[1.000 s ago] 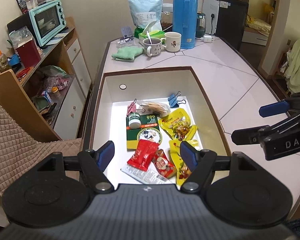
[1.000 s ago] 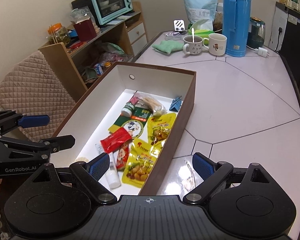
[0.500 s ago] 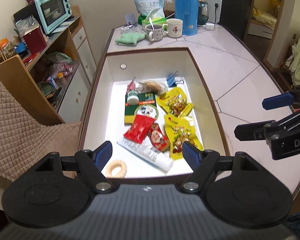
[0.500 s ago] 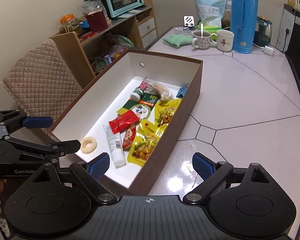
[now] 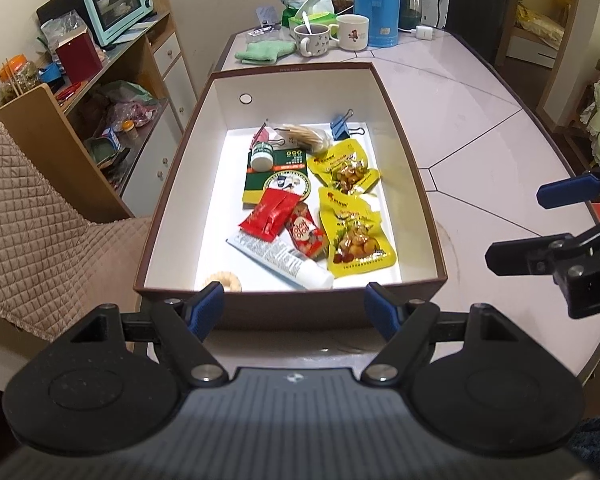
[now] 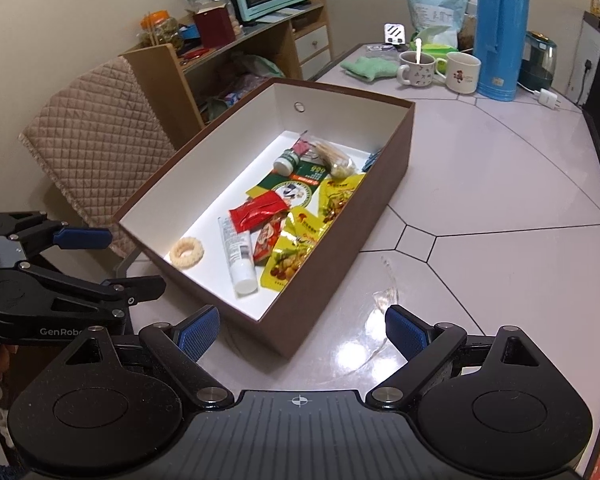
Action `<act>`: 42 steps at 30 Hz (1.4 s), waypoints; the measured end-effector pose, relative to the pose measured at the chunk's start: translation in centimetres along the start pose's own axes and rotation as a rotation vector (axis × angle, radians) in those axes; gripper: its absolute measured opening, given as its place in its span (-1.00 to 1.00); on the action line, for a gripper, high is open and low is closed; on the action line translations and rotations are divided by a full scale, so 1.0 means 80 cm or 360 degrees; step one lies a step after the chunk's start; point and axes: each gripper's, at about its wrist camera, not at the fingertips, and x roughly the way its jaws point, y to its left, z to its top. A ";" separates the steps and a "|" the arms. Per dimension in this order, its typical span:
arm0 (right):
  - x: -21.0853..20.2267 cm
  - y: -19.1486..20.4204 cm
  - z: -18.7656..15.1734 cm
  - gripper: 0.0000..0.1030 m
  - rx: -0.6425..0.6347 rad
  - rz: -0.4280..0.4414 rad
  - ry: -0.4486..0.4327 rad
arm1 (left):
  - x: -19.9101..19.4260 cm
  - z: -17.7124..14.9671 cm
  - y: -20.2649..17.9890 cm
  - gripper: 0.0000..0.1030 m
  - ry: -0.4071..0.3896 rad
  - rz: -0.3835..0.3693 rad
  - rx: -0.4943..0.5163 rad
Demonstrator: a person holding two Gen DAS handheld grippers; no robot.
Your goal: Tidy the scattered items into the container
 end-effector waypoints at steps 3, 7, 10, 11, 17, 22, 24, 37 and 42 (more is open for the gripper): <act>-0.001 0.004 -0.004 0.79 -0.0037 0.0018 0.0005 | -0.005 -0.005 -0.001 0.44 0.0001 0.0015 -0.0010; -0.001 0.009 -0.007 0.79 -0.0082 0.0030 0.0018 | -0.012 -0.011 -0.003 0.44 0.0004 0.0045 -0.0025; -0.002 0.012 -0.008 0.79 -0.0118 0.0035 0.0024 | -0.017 -0.015 -0.004 0.44 0.0005 0.0065 -0.0043; -0.001 0.013 -0.008 0.79 -0.0130 0.0038 0.0026 | -0.018 -0.017 -0.004 0.44 0.0004 0.0071 -0.0048; -0.001 0.016 -0.011 0.79 -0.0180 0.0064 0.0040 | -0.026 -0.021 -0.005 0.44 -0.0002 0.0101 -0.0077; -0.002 0.015 -0.012 0.79 -0.0206 0.0083 0.0033 | -0.031 -0.024 -0.009 0.44 -0.0010 0.0121 -0.0095; -0.002 0.013 -0.013 0.79 -0.0212 0.0092 0.0034 | -0.033 -0.025 -0.012 0.44 -0.0016 0.0130 -0.0099; -0.006 0.005 -0.020 0.79 -0.0248 0.0134 0.0050 | -0.041 -0.038 -0.029 0.44 -0.0010 0.0177 -0.0137; -0.006 0.002 -0.023 0.79 -0.0262 0.0149 0.0065 | -0.042 -0.041 -0.035 0.44 -0.0011 0.0209 -0.0148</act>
